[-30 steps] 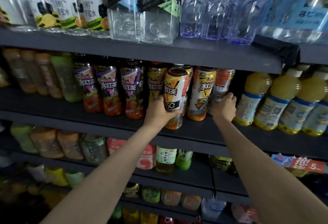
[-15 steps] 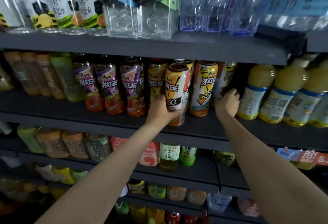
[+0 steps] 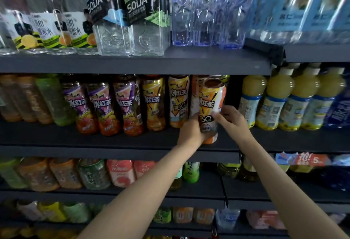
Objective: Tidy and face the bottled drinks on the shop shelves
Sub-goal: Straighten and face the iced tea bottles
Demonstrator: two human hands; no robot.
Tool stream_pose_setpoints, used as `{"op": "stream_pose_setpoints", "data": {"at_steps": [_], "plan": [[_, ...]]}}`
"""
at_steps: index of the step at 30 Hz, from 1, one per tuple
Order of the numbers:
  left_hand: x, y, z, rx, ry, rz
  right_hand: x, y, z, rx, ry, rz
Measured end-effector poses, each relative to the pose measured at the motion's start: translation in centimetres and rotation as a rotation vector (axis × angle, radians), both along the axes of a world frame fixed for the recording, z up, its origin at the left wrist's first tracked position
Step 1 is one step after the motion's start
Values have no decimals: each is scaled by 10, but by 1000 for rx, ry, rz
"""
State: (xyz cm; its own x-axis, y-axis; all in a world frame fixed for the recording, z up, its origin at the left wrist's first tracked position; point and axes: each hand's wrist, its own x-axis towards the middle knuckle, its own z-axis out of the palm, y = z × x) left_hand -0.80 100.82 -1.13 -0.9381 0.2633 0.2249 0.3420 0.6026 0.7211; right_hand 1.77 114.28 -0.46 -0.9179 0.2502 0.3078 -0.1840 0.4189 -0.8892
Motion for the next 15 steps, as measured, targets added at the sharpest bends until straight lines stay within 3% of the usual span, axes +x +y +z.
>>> {"op": "stream_pose_setpoints", "data": {"at_steps": [5, 10, 15], "plan": [[-3, 3, -7, 28, 10, -140, 4, 6, -6, 253, -21, -104], [-16, -16, 2, 144, 224, 119, -7, 11, -4, 259, -5, -240], [-25, -1, 13, 156, 230, 121, -24, 17, 2, 235, -39, -281]]}}
